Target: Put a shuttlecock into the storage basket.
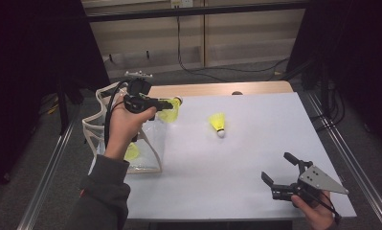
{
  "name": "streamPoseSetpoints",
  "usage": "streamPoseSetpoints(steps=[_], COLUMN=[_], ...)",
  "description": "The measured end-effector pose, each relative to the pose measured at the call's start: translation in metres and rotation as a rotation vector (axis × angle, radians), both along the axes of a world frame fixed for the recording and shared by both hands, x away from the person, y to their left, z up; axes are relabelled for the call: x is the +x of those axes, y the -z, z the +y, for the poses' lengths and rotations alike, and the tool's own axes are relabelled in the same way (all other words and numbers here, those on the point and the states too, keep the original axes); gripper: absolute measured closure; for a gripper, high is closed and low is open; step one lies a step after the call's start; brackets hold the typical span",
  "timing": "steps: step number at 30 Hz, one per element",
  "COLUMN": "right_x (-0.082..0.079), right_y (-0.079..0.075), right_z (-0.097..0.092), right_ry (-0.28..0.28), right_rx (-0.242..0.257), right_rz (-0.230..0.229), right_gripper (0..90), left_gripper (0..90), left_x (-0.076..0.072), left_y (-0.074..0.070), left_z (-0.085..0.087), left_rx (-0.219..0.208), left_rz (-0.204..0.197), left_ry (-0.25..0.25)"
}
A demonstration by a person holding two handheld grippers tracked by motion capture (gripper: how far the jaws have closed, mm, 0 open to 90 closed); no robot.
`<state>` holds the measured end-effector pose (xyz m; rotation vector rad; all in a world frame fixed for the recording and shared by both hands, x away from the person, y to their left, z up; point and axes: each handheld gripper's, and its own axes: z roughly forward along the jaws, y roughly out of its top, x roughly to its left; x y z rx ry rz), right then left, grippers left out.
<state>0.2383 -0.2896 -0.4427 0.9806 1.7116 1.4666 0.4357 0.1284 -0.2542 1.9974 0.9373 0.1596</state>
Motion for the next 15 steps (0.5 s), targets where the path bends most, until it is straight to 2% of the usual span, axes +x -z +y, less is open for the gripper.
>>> streamPoseSetpoints(steps=[15], right_x=[-0.0002], right_y=[-0.0002], right_z=[0.0], right_ry=[0.0], right_rx=[0.0], right_rz=[0.0], right_gripper=[0.9], left_gripper=[83.4], left_x=[0.0024], left_y=[-0.0045], left_z=[0.0108], left_rx=[0.001], left_rz=[-0.004], left_ry=[-0.024])
